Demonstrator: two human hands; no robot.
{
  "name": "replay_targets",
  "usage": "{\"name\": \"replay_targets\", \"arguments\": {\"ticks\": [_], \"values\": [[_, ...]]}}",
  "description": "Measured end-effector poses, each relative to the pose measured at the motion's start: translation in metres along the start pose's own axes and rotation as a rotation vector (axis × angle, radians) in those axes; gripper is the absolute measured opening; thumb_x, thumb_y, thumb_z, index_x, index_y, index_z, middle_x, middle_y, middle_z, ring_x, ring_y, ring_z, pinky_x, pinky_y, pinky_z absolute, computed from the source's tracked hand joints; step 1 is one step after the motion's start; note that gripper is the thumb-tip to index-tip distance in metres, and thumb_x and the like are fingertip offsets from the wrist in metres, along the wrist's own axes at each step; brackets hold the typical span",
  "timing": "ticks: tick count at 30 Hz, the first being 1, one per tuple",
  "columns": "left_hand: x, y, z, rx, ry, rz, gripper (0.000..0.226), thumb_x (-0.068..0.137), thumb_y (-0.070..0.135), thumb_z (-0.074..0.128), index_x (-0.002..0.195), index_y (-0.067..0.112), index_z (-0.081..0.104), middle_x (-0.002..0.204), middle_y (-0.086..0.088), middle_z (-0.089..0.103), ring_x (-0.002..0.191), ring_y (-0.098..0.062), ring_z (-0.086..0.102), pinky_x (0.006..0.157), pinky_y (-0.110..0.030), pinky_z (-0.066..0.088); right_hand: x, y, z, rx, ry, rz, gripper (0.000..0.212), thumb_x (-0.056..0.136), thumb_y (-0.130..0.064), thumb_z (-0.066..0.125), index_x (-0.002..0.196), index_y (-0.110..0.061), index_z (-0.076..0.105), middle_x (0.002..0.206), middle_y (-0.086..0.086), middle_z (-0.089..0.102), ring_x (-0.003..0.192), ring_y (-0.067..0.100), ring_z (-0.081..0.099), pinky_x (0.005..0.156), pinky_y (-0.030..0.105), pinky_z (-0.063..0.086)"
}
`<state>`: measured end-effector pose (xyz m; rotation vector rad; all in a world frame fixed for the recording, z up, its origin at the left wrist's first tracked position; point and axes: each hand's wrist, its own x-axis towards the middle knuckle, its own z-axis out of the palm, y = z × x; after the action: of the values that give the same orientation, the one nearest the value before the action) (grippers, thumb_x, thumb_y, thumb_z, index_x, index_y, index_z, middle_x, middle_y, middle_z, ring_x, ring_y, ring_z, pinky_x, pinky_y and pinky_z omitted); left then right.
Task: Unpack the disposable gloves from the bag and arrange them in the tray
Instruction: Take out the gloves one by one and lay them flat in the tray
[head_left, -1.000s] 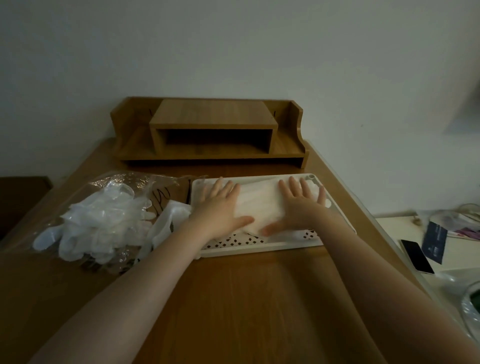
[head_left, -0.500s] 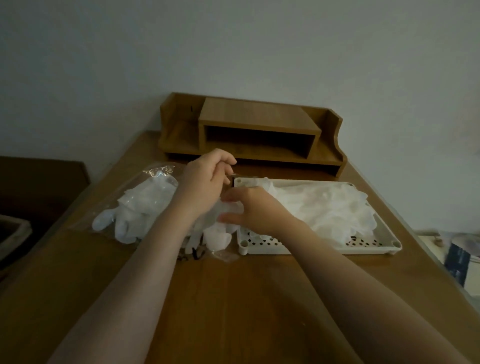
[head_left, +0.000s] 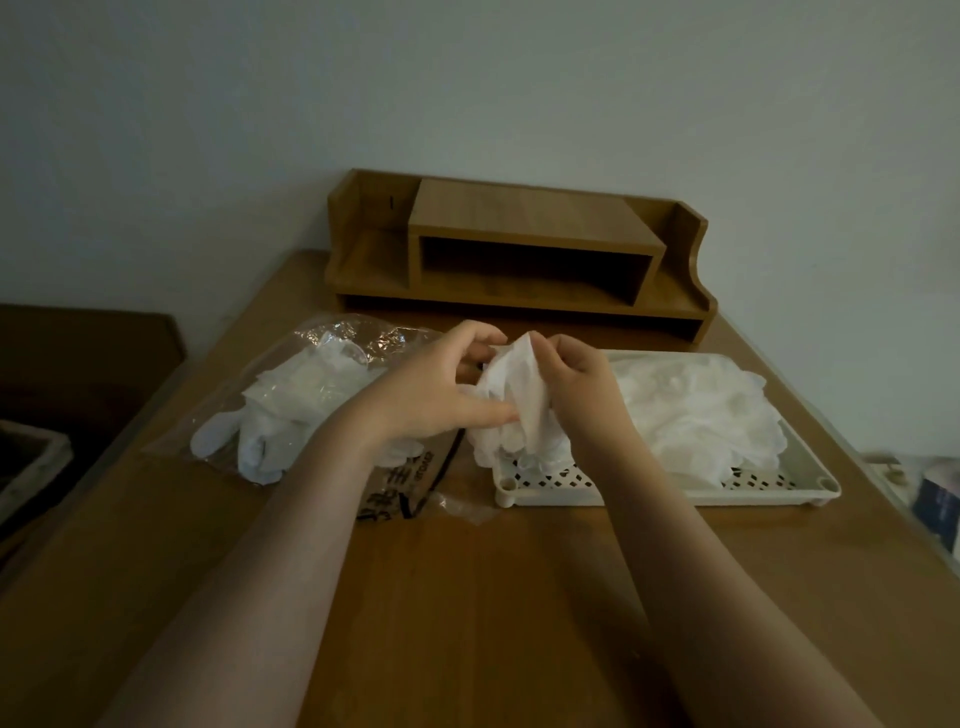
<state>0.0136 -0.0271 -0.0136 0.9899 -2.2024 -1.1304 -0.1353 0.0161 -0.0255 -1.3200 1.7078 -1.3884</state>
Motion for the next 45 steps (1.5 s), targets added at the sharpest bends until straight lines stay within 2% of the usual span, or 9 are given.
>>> {"name": "replay_targets", "arguments": {"ticks": [7,16,19,23,28,35,39,42,45], "values": [[0.003,-0.003,0.007,-0.239,0.206,-0.021,0.006,0.090,0.027,0.060,0.093,0.025,0.064,0.078,0.012,0.066,0.073,-0.005,0.062,0.066,-0.024,0.044,0.001,-0.003,-0.016,0.474,-0.099,0.295,0.024,0.096,-0.031,0.053,0.099,-0.011,0.064,0.091,0.020,0.065,0.085,0.030,0.066,0.076,0.037,0.054],[0.008,0.010,0.002,-1.058,0.360,-0.226,0.023,0.098,0.029,0.047,0.089,0.014,0.062,0.071,0.000,0.068,0.070,-0.014,0.066,0.061,-0.029,0.051,0.001,0.000,-0.022,0.319,-0.379,0.207,0.028,0.098,-0.020,0.049,0.117,-0.004,0.061,0.069,0.004,0.057,0.052,0.011,0.046,0.048,0.020,0.038],[0.008,0.015,0.003,-1.089,0.294,-0.379,0.026,0.095,0.024,0.048,0.072,0.014,0.055,0.063,-0.003,0.056,0.063,-0.018,0.055,0.060,-0.030,0.044,-0.001,-0.004,-0.029,0.192,-0.498,0.045,0.032,0.092,-0.021,0.058,0.124,-0.021,0.057,0.102,0.005,0.066,0.087,0.022,0.066,0.073,0.033,0.057],[0.004,0.018,0.013,-1.064,0.121,-0.363,0.029,0.093,0.030,0.054,0.103,0.006,0.065,0.098,-0.015,0.061,0.093,-0.028,0.059,0.092,-0.042,0.047,-0.004,-0.009,-0.024,0.110,-0.295,-0.162,0.015,0.091,-0.019,0.060,0.104,-0.025,0.064,0.098,0.001,0.066,0.090,0.021,0.063,0.079,0.037,0.055],[0.004,0.026,0.025,-0.930,0.005,-0.278,0.077,0.081,0.072,0.031,0.120,0.014,0.062,0.110,-0.012,0.069,0.103,-0.028,0.066,0.088,-0.042,0.052,-0.009,-0.017,-0.028,0.178,-0.063,-0.032,0.028,0.096,-0.031,0.051,0.080,-0.011,0.062,0.078,0.007,0.061,0.070,0.017,0.057,0.070,0.032,0.049],[-0.006,0.025,0.036,-0.561,-0.049,-0.198,0.019,0.083,0.020,0.066,0.101,0.017,0.067,0.099,0.002,0.073,0.096,-0.016,0.067,0.082,-0.032,0.055,0.010,-0.002,-0.071,0.965,0.032,0.333,0.031,0.100,-0.026,0.041,0.113,-0.004,0.058,0.079,0.006,0.062,0.069,0.018,0.065,0.063,0.031,0.055],[0.000,0.026,0.035,-0.824,0.022,-0.146,0.034,0.077,0.018,0.064,0.110,0.008,0.064,0.105,-0.006,0.071,0.098,-0.021,0.066,0.081,-0.032,0.057,0.014,0.015,-0.097,1.222,-0.277,0.148,0.048,0.093,-0.031,0.019,0.125,-0.016,0.052,0.066,0.000,0.051,0.059,0.012,0.054,0.053,0.021,0.040],[0.003,0.036,0.033,-1.078,-0.016,-0.057,0.040,0.084,0.019,0.058,0.121,0.003,0.058,0.107,-0.010,0.067,0.098,-0.022,0.065,0.081,-0.033,0.056,0.014,0.031,-0.124,1.346,-0.331,0.169,0.076,0.093,-0.059,0.014,0.120,0.000,0.053,0.105,0.025,0.066,0.099,0.038,0.064,0.086,0.043,0.052],[0.011,0.047,0.037,-1.273,0.042,-0.077,0.042,0.079,0.025,0.056,0.115,0.003,0.059,0.096,-0.012,0.067,0.091,-0.021,0.067,0.082,-0.034,0.056,0.008,0.036,-0.129,1.447,-0.348,0.202,0.084,0.085,-0.075,0.024,0.106,0.000,0.055,0.107,0.027,0.066,0.094,0.039,0.067,0.073,0.045,0.057]]}}
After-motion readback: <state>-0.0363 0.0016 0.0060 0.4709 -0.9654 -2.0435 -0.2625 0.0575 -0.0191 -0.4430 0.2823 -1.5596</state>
